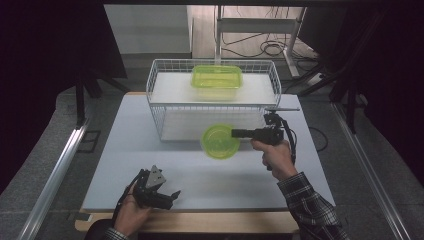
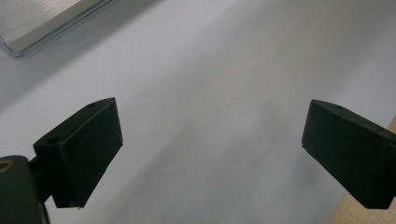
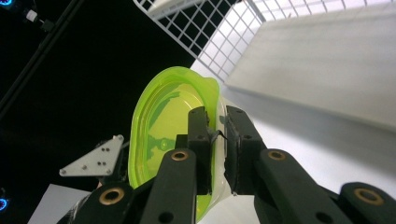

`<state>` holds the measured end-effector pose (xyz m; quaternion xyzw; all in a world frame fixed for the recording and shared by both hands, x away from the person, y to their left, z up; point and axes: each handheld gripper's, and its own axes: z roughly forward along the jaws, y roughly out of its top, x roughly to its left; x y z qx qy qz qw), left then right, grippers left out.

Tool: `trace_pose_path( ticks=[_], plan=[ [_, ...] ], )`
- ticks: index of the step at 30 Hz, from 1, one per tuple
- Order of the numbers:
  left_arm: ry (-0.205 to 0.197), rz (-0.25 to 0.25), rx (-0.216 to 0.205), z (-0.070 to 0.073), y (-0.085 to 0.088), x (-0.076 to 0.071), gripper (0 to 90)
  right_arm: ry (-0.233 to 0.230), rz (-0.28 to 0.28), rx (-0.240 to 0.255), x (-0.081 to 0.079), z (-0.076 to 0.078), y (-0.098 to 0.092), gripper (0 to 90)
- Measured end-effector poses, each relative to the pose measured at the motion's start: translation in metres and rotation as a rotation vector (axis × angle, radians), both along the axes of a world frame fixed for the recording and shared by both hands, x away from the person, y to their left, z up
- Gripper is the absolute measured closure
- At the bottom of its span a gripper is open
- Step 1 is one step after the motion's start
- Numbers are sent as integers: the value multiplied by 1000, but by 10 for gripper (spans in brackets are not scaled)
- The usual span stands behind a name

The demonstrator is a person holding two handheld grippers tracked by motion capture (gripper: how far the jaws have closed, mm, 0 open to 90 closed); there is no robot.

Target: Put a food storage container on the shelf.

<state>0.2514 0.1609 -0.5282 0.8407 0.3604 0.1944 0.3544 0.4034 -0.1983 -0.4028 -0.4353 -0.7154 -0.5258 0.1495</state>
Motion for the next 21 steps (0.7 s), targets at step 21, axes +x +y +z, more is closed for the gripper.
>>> trace_pose_path(
  ticks=[21],
  plan=[
    [0,0,-2,0,0,1,50,-46,-68,47,22,52,-8,811]
  ],
)
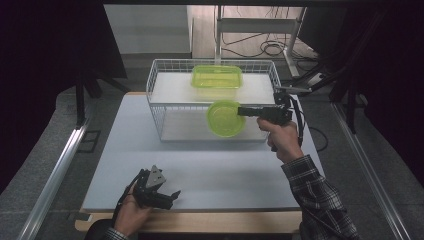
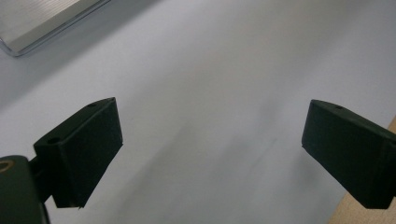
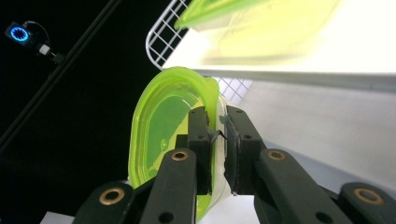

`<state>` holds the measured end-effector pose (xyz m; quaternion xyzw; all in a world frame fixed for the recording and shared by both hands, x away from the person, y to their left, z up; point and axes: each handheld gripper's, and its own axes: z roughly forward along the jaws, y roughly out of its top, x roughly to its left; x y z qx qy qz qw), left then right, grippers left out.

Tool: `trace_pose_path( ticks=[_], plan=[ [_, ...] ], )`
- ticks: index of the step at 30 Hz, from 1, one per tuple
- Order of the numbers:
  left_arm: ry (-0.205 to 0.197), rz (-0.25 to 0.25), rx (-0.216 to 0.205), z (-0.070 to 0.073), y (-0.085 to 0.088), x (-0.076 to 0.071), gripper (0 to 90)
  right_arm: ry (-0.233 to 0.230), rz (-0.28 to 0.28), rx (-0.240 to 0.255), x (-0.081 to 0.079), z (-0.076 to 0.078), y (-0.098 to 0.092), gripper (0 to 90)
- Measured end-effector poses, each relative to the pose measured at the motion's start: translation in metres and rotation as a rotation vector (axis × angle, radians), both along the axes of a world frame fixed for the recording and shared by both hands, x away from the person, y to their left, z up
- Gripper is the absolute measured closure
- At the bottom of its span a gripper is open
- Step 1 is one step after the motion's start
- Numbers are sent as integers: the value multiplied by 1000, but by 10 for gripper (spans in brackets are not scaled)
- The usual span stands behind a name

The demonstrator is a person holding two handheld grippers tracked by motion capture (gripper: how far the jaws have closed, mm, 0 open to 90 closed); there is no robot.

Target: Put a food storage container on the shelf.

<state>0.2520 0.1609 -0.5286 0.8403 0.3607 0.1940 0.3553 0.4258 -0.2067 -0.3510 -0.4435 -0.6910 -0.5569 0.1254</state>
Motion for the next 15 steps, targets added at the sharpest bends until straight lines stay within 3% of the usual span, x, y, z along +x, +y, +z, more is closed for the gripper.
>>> trace_pose_path(
  ticks=[15],
  plan=[
    [-1,0,1,0,0,0,51,-60,-44,7,16,36,4,811]
  ],
)
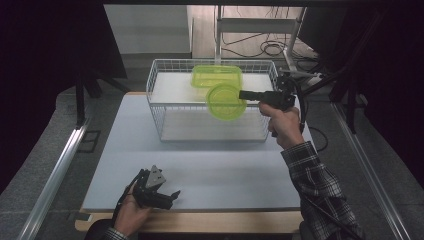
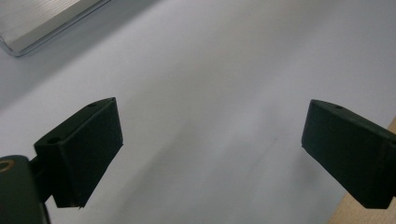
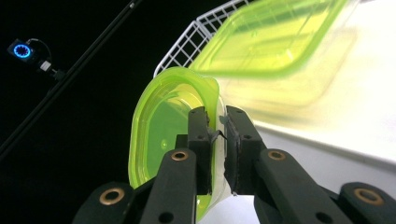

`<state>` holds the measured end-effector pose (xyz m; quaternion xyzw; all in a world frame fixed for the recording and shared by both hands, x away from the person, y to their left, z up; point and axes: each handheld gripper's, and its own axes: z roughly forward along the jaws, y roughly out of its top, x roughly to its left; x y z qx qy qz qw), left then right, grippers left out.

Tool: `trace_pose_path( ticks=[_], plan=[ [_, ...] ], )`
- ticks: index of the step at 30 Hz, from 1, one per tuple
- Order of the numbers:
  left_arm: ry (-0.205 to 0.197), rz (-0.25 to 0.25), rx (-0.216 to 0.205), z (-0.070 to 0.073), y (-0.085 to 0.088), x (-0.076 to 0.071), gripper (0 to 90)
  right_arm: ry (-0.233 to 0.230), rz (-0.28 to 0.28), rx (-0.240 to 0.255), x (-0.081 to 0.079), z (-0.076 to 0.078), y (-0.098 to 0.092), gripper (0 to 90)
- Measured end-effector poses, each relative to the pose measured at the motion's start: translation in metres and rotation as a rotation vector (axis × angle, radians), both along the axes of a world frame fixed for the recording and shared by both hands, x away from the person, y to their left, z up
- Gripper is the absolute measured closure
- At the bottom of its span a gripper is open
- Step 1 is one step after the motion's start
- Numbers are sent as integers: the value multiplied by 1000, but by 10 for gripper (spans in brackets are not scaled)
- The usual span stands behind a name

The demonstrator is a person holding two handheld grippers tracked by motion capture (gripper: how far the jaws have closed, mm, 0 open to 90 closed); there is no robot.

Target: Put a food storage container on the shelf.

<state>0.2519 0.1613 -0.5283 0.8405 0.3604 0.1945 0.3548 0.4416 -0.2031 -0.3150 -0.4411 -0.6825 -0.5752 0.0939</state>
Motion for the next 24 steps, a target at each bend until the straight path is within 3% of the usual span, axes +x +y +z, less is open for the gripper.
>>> trace_pose_path(
  ticks=[12,24],
  plan=[
    [2,0,2,0,1,0,52,-33,-57,25,16,25,6,812],
    [5,2,2,0,1,0,52,-60,-132,16,35,44,22,811]
  ],
)
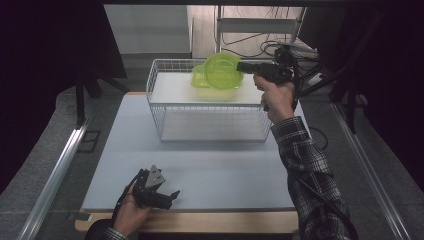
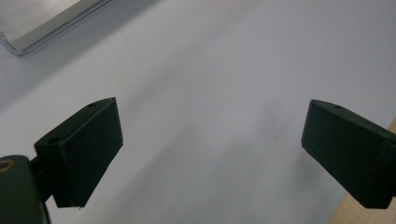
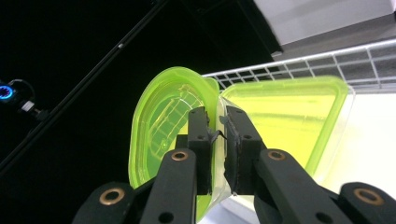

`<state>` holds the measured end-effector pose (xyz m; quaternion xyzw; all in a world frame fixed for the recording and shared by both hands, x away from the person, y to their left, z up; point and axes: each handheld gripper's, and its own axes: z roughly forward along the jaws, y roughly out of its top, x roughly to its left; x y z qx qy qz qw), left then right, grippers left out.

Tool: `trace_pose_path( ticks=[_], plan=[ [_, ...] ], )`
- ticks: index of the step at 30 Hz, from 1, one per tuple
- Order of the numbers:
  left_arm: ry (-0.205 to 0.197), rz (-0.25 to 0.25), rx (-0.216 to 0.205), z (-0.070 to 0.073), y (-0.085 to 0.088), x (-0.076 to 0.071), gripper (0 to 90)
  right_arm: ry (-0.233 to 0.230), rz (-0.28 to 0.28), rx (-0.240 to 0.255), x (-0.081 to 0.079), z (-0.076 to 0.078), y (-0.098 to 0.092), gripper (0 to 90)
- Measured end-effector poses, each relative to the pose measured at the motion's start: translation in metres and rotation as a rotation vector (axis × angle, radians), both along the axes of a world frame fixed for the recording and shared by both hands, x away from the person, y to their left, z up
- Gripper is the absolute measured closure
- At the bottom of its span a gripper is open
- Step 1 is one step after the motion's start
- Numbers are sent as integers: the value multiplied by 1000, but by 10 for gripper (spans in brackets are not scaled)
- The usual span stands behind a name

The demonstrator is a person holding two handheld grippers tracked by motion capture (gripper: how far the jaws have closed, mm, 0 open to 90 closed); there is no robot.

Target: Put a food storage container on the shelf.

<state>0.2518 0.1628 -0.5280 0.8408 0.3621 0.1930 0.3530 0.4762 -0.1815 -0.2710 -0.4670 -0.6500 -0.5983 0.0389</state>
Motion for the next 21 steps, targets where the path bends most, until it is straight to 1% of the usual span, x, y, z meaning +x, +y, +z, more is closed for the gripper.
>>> trace_pose_path(
  ticks=[7,10,13,14,17,19,21],
  plan=[
    [0,-1,-1,0,0,0,52,-12,-48,-28,13,2,12,811],
    [-1,-3,-1,0,0,0,52,2,-64,-20,19,-1,16,811],
    [0,-4,-2,0,0,0,52,8,-79,-23,24,-3,18,810],
    [0,-4,-2,0,1,0,52,12,-83,-26,25,-4,18,810],
    [2,-5,0,0,0,0,53,21,-94,-8,27,-6,18,807],
    [2,-5,2,0,0,0,52,18,-101,-10,27,-6,19,801],
    [2,-6,4,0,0,0,53,7,-112,-24,27,-5,21,794]
  ],
)
